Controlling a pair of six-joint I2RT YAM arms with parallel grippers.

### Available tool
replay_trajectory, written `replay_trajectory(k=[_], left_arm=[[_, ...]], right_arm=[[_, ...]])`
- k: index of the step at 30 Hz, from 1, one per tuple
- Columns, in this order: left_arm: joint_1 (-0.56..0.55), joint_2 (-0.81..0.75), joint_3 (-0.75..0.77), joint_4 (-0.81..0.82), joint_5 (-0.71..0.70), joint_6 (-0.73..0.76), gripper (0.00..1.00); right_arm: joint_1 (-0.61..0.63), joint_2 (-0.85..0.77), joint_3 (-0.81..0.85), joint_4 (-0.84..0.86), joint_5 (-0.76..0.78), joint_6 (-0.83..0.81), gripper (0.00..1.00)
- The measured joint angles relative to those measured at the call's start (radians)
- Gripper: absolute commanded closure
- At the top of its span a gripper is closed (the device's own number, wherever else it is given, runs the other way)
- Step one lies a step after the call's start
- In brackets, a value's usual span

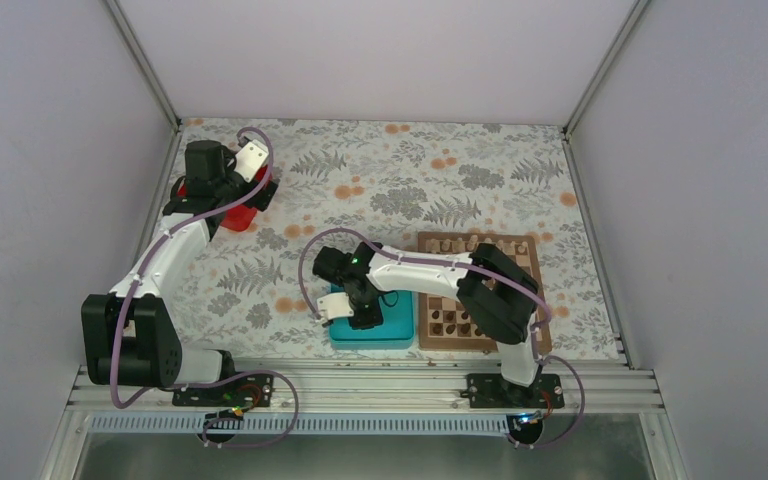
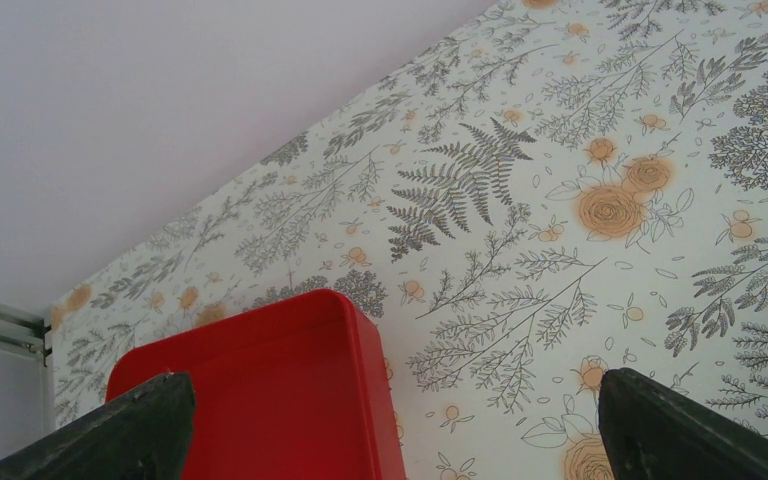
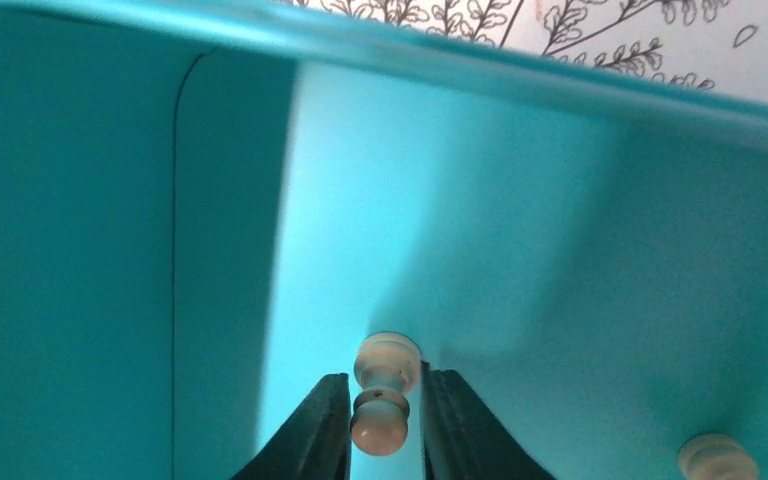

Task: Set up the chess pieces on the board
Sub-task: Pick up the chess piece from the storage box, then place the chess piece on the chessboard.

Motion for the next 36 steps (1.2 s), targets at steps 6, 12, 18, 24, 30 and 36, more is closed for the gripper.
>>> replay_trajectory(k=[6, 12, 18, 24, 30, 36], left_arm=[[0.000, 0.000, 0.000, 0.000, 0.000, 0.000, 0.00], [0.000, 0.000, 0.000, 0.000, 0.000, 0.000, 0.00], [0.000, 0.000, 0.000, 0.000, 0.000, 0.000, 0.00], [0.000, 0.000, 0.000, 0.000, 0.002, 0.000, 0.00], [0.000, 0.000, 0.000, 0.000, 0.006, 0.000, 0.00], [0.000, 0.000, 0.000, 0.000, 0.010, 0.000, 0.00]], right_arm=[[0.000, -0.002, 0.000, 0.004, 0.003, 0.004, 0.95], [-0.055, -0.048, 0.004, -0.036, 0.023, 0.006, 0.95], [-0.301, -0.235, 0.068, -0.111, 0.037, 0.002, 0.94], [-0.658, -0.446, 0.085, -0.159, 0.055, -0.037, 0.93], [-0.988, -0.476, -0.038, -0.176, 0.051, -0.122, 0.91], [-1.145, -0.476, -0.173, -0.172, 0.041, -0.182, 0.91]])
